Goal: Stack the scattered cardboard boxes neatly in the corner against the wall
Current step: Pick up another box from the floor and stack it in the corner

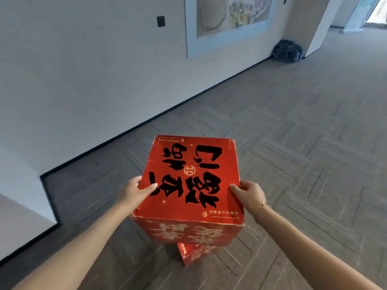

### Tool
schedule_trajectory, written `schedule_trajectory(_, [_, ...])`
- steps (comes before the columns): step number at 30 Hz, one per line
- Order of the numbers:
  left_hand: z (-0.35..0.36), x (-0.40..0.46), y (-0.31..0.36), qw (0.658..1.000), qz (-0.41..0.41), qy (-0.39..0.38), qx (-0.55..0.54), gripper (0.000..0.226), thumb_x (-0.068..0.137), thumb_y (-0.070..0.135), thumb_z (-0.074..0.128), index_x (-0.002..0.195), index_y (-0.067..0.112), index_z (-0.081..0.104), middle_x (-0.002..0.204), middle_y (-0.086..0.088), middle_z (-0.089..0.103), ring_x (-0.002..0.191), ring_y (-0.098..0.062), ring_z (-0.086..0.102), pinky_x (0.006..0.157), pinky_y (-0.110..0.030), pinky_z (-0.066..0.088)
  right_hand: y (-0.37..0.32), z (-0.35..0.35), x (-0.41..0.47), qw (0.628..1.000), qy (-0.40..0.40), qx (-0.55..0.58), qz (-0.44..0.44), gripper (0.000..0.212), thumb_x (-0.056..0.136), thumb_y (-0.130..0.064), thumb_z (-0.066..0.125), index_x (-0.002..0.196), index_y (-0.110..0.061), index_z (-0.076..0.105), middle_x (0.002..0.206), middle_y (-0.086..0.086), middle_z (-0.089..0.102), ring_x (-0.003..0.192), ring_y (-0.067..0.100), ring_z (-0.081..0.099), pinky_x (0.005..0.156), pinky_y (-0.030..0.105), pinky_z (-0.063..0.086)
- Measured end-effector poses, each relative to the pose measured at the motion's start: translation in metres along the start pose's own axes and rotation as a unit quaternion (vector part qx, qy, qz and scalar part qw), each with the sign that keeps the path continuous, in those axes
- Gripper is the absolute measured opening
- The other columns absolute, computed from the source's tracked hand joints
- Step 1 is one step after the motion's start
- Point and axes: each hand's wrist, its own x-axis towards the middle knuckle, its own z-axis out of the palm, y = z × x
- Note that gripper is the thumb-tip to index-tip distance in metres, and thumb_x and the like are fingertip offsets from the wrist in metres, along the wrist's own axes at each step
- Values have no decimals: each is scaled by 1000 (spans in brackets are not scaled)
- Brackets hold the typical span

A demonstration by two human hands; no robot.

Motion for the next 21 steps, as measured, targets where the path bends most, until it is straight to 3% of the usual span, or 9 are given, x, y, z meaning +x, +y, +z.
schedule_trajectory(3, [-75,-37,-26,998,-26,49,-8,57,77,52,69,118,12,64,121,-3,64,121,-26,54,90,-32,46,-54,40,-20,998,-57,-15,-38,25,90,-30,55,93,-9,69,85,3,72,76,18,66,68,25,51])
schedule_trajectory(9, [-211,-139,-91,984,-87,155,-23,28,83,44,67,91,18,71,84,0,73,78,-18,69,74,-36,56,-159,145,-90,976,-164,-46,-134,22,90,-28,55,94,-13,70,80,1,68,68,13,64,57,19,47])
schedule_trajectory(12, [-269,-197,-139,971,-116,206,-36,17,84,43,67,89,27,69,86,6,73,77,-13,69,74,-35,57,-197,207,-141,958,-214,-69,-178,24,90,-29,56,97,-12,71,82,3,69,72,17,65,61,21,49])
schedule_trajectory(16, [-334,-287,-202,948,-163,268,-59,20,84,44,67,91,26,70,82,9,72,74,-8,69,62,-22,52,-234,288,-226,930,-289,-87,-211,24,89,-32,57,101,-14,68,84,1,68,69,13,64,59,20,50])
schedule_trajectory(21, [-403,-405,-263,913,-217,333,-86,29,84,45,67,92,18,70,83,6,72,75,-8,68,61,-20,49,-270,377,-343,886,-369,-131,-250,29,87,-36,60,100,-13,69,91,6,71,82,21,68,76,31,56])
